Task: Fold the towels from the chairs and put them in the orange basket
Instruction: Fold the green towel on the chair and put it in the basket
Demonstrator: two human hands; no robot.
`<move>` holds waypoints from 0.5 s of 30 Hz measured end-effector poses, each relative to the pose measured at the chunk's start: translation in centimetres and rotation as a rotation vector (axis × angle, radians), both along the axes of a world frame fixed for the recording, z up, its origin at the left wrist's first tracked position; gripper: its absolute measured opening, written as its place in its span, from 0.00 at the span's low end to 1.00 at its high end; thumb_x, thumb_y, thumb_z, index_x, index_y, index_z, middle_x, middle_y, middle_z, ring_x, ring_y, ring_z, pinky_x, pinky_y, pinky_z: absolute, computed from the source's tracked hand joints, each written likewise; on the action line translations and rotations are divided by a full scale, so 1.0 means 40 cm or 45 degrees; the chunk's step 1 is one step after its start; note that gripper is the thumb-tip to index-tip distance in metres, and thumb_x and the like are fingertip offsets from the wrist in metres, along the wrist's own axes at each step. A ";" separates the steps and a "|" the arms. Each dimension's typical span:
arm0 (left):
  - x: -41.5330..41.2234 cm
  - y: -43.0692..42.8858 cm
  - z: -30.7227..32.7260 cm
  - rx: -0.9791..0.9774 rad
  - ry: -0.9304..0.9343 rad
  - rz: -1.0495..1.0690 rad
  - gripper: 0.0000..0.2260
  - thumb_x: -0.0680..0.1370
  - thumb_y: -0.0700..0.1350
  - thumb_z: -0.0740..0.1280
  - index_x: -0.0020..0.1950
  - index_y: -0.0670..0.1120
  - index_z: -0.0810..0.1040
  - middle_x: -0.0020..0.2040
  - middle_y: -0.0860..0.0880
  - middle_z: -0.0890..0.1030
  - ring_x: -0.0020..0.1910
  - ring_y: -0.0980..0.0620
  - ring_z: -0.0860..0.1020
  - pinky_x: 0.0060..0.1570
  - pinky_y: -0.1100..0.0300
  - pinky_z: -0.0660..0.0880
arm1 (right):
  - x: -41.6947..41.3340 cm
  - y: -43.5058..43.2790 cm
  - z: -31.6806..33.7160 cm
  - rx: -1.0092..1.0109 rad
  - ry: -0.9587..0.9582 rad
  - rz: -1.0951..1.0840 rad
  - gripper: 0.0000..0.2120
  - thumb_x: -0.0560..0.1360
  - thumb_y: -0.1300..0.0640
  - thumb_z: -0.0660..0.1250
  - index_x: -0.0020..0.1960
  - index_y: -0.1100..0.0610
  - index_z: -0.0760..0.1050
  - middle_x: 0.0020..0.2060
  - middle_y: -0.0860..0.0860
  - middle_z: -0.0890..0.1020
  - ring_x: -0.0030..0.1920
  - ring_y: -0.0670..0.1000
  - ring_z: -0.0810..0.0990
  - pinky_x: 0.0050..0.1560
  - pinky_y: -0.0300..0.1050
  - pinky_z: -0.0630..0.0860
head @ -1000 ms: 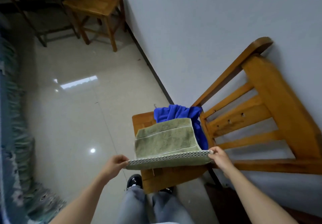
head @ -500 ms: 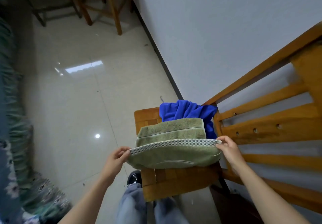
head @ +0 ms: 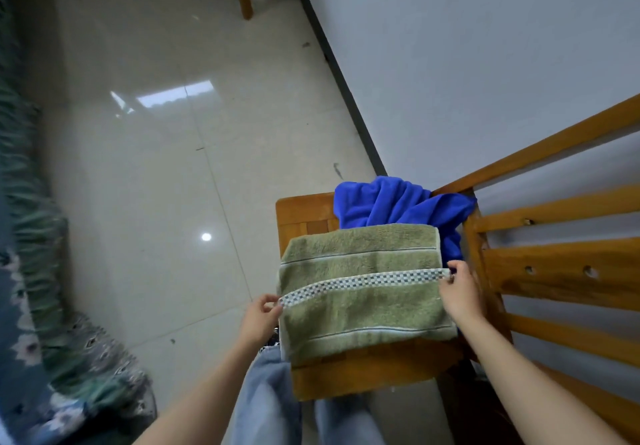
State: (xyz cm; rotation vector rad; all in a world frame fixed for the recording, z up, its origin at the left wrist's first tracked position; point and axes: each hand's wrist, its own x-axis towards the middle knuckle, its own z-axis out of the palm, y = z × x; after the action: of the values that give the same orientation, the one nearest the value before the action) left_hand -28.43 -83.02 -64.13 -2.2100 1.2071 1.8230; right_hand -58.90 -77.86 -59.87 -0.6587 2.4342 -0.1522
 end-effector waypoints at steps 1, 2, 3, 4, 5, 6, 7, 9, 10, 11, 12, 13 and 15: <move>-0.002 -0.013 -0.008 -0.053 -0.073 -0.015 0.12 0.80 0.42 0.61 0.62 0.40 0.73 0.58 0.39 0.78 0.49 0.47 0.76 0.40 0.61 0.74 | 0.014 -0.003 -0.001 0.047 0.125 0.117 0.18 0.75 0.65 0.62 0.65 0.61 0.69 0.60 0.62 0.72 0.58 0.62 0.71 0.54 0.52 0.69; -0.006 -0.030 -0.015 -0.114 -0.137 -0.011 0.14 0.80 0.43 0.60 0.65 0.40 0.71 0.61 0.40 0.76 0.54 0.46 0.76 0.46 0.59 0.74 | 0.034 -0.011 0.000 0.048 0.234 0.260 0.20 0.73 0.65 0.64 0.65 0.62 0.69 0.61 0.63 0.71 0.60 0.63 0.70 0.56 0.54 0.69; -0.012 -0.051 -0.023 -0.174 -0.180 -0.004 0.15 0.81 0.43 0.58 0.66 0.40 0.70 0.63 0.40 0.75 0.59 0.45 0.74 0.53 0.55 0.73 | 0.059 -0.025 0.000 0.006 0.307 0.424 0.21 0.71 0.66 0.67 0.63 0.63 0.71 0.61 0.64 0.73 0.60 0.65 0.70 0.55 0.56 0.71; -0.020 -0.077 -0.034 -0.203 -0.198 -0.013 0.16 0.81 0.43 0.57 0.68 0.40 0.69 0.65 0.41 0.73 0.62 0.44 0.73 0.58 0.53 0.71 | 0.086 -0.047 -0.004 -0.073 0.370 0.584 0.21 0.68 0.67 0.70 0.61 0.64 0.74 0.59 0.65 0.75 0.59 0.65 0.73 0.54 0.57 0.73; -0.029 -0.102 -0.044 -0.190 -0.196 -0.030 0.16 0.81 0.43 0.57 0.68 0.40 0.68 0.66 0.41 0.73 0.63 0.44 0.72 0.60 0.52 0.70 | 0.113 -0.071 -0.007 -0.148 0.433 0.736 0.21 0.65 0.67 0.73 0.58 0.64 0.76 0.58 0.65 0.76 0.58 0.66 0.75 0.54 0.59 0.74; -0.040 -0.125 -0.052 -0.134 -0.173 -0.031 0.17 0.81 0.44 0.56 0.67 0.39 0.69 0.65 0.41 0.73 0.63 0.44 0.72 0.59 0.52 0.70 | 0.139 -0.096 -0.011 -0.173 0.441 0.881 0.21 0.65 0.66 0.73 0.58 0.63 0.76 0.60 0.65 0.76 0.61 0.65 0.74 0.57 0.60 0.72; -0.050 -0.143 -0.057 -0.045 -0.136 -0.009 0.16 0.81 0.46 0.55 0.65 0.38 0.70 0.62 0.40 0.75 0.60 0.44 0.73 0.56 0.53 0.71 | 0.166 -0.123 -0.015 -0.117 0.386 1.003 0.22 0.69 0.64 0.69 0.63 0.61 0.73 0.65 0.63 0.71 0.67 0.63 0.69 0.64 0.60 0.67; -0.065 -0.159 -0.056 0.120 -0.038 0.069 0.16 0.81 0.48 0.54 0.58 0.38 0.73 0.53 0.40 0.77 0.49 0.46 0.75 0.46 0.57 0.71 | 0.203 -0.165 -0.037 0.042 0.217 1.157 0.25 0.77 0.58 0.59 0.73 0.56 0.60 0.75 0.56 0.57 0.75 0.56 0.53 0.73 0.55 0.51; -0.072 -0.161 -0.049 0.170 -0.004 0.107 0.15 0.82 0.48 0.54 0.54 0.38 0.74 0.47 0.41 0.77 0.42 0.48 0.75 0.40 0.59 0.71 | 0.213 -0.182 -0.049 0.120 0.160 1.212 0.26 0.79 0.56 0.56 0.75 0.54 0.54 0.76 0.54 0.53 0.76 0.54 0.48 0.74 0.54 0.47; -0.077 -0.161 -0.042 0.197 0.008 0.121 0.15 0.82 0.48 0.53 0.51 0.39 0.74 0.43 0.42 0.76 0.38 0.50 0.73 0.35 0.61 0.69 | 0.222 -0.197 -0.064 0.192 0.130 1.259 0.27 0.79 0.55 0.55 0.76 0.53 0.51 0.76 0.53 0.51 0.76 0.54 0.46 0.74 0.55 0.45; -0.082 -0.160 -0.037 0.208 0.013 0.113 0.15 0.82 0.49 0.53 0.48 0.39 0.74 0.41 0.43 0.75 0.36 0.50 0.73 0.32 0.62 0.68 | 0.226 -0.208 -0.077 0.240 0.119 1.291 0.28 0.79 0.55 0.55 0.76 0.52 0.49 0.76 0.52 0.50 0.76 0.54 0.46 0.73 0.56 0.45; -0.087 -0.159 -0.036 0.213 0.021 0.098 0.16 0.81 0.49 0.54 0.45 0.40 0.74 0.40 0.43 0.75 0.36 0.50 0.72 0.32 0.61 0.68 | 0.226 -0.215 -0.089 0.277 0.111 1.302 0.29 0.79 0.55 0.56 0.76 0.52 0.48 0.76 0.52 0.50 0.76 0.54 0.46 0.73 0.58 0.45; -0.095 -0.159 -0.043 0.242 0.087 0.134 0.17 0.81 0.52 0.55 0.40 0.42 0.73 0.37 0.44 0.74 0.35 0.50 0.71 0.35 0.61 0.68 | 0.216 -0.221 -0.103 0.352 0.097 1.307 0.30 0.79 0.55 0.57 0.76 0.51 0.46 0.76 0.52 0.50 0.76 0.54 0.47 0.73 0.59 0.45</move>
State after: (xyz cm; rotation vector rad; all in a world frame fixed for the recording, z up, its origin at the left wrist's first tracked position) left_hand -32.22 -89.38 -65.85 -2.1604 0.8995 1.9752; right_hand -50.27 -86.68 -63.98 -1.6699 1.8367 0.6111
